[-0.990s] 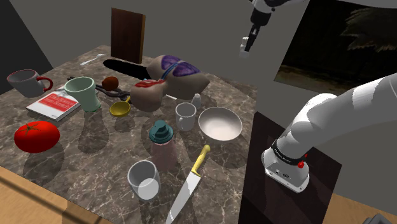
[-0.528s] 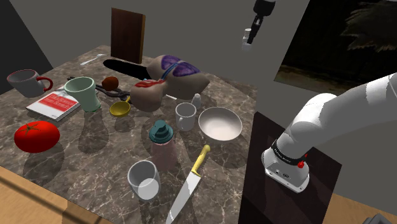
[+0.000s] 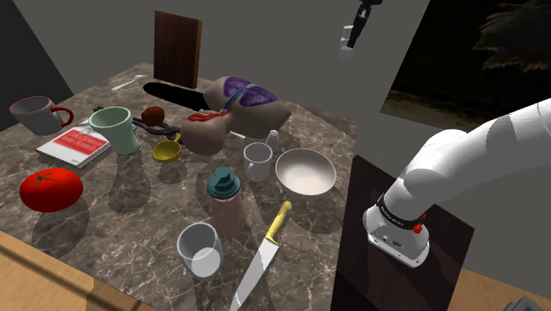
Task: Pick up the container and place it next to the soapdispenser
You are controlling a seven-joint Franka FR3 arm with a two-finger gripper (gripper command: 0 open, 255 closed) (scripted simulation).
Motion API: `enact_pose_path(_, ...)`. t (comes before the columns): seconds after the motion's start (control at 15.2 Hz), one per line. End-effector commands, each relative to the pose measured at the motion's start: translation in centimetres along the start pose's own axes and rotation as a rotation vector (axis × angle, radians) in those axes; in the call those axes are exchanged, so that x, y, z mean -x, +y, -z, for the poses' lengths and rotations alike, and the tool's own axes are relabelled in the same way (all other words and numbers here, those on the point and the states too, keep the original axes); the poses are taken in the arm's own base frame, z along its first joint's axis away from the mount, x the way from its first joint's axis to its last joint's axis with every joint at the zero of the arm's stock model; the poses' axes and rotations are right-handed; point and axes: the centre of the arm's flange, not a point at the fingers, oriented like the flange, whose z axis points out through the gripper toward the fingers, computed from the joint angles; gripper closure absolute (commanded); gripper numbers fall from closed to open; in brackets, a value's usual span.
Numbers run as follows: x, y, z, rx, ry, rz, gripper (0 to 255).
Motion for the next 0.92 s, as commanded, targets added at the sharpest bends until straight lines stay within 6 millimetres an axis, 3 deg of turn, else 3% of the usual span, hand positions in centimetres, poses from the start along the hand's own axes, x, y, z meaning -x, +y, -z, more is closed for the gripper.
enact_pose_path(0.0,-0.6,-1.2,0.5,0.0,0.0,0.0,255)
enact_pose_path(0.86,-7.3,-17.0,1.6,0.0,0.0,0.0,255)
